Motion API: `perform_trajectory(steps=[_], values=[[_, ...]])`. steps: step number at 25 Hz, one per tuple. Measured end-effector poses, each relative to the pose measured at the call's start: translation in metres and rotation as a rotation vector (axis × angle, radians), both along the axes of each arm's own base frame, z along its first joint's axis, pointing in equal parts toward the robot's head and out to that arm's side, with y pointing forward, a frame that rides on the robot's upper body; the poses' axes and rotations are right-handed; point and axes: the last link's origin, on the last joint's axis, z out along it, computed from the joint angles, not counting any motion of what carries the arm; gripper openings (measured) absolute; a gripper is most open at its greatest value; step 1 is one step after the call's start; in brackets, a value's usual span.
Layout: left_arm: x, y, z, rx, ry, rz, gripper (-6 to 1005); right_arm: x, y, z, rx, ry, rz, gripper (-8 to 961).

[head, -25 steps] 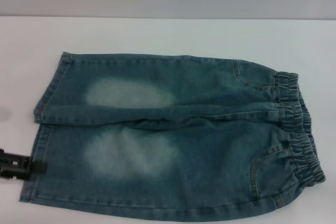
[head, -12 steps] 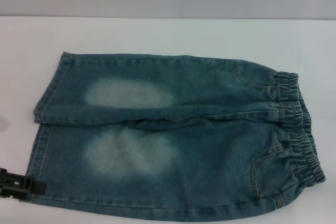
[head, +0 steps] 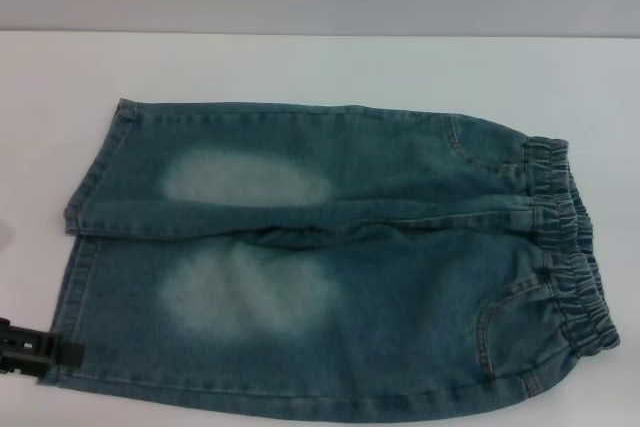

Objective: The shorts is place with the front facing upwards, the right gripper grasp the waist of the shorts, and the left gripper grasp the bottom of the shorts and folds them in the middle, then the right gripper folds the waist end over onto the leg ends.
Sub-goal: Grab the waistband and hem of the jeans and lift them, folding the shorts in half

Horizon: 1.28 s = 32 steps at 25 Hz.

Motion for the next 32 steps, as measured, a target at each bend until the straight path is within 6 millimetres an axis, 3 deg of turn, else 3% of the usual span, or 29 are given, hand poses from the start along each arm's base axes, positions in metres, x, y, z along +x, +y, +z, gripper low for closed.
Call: perform_trajectory(steps=[32], values=[[-0.0009,0.0044,0.0020,-0.003,0.031,0.001,840,-0.0017,0.0033,0.0003,-0.005,0.016,0.024,590]])
